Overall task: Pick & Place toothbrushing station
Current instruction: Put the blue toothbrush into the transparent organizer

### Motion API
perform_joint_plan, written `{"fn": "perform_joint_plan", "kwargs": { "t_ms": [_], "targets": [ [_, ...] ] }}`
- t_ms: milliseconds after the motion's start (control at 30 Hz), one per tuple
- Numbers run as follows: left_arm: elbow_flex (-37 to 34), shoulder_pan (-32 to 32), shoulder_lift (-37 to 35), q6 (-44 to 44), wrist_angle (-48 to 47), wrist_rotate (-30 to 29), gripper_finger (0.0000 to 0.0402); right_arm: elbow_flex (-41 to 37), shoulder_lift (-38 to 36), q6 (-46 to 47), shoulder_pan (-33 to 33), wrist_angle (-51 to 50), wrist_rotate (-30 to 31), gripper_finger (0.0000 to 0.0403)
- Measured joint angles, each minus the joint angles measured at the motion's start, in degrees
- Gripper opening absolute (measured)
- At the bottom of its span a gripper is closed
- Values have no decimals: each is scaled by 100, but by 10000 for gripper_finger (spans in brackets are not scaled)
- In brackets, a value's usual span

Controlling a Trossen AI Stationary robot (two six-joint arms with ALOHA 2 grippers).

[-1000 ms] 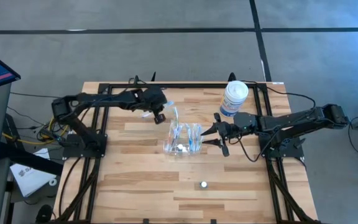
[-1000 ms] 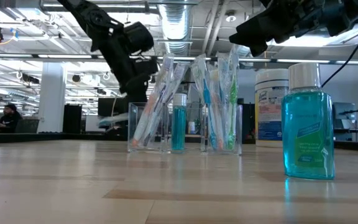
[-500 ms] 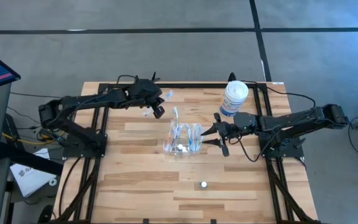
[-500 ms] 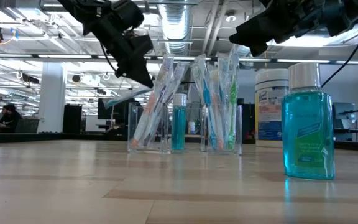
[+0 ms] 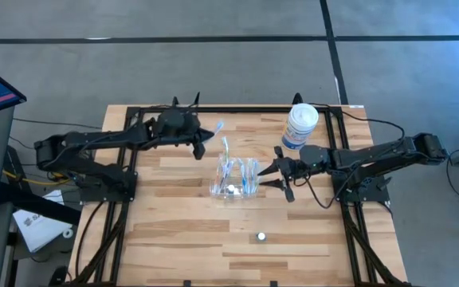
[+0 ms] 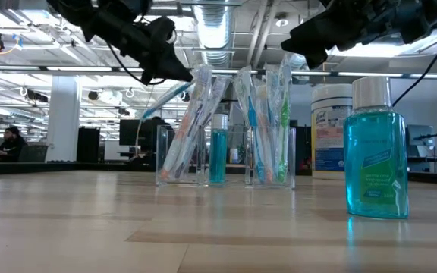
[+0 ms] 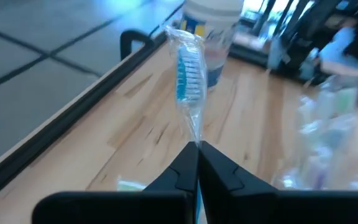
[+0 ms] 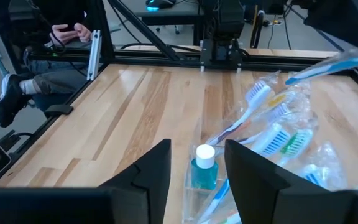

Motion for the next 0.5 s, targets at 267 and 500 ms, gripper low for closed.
{"fn": "perform_joint_plan", "kwargs": {
  "t_ms": [267, 500],
  "targets": [
    [-862, -435, -510, -298, 1524, -13, 0, 0, 0, -1, -13, 2, 7, 136],
    [-1207, -886, -534, -444, 2288, -85, 0, 0, 0, 0, -13, 2, 7, 135]
  ]
}}
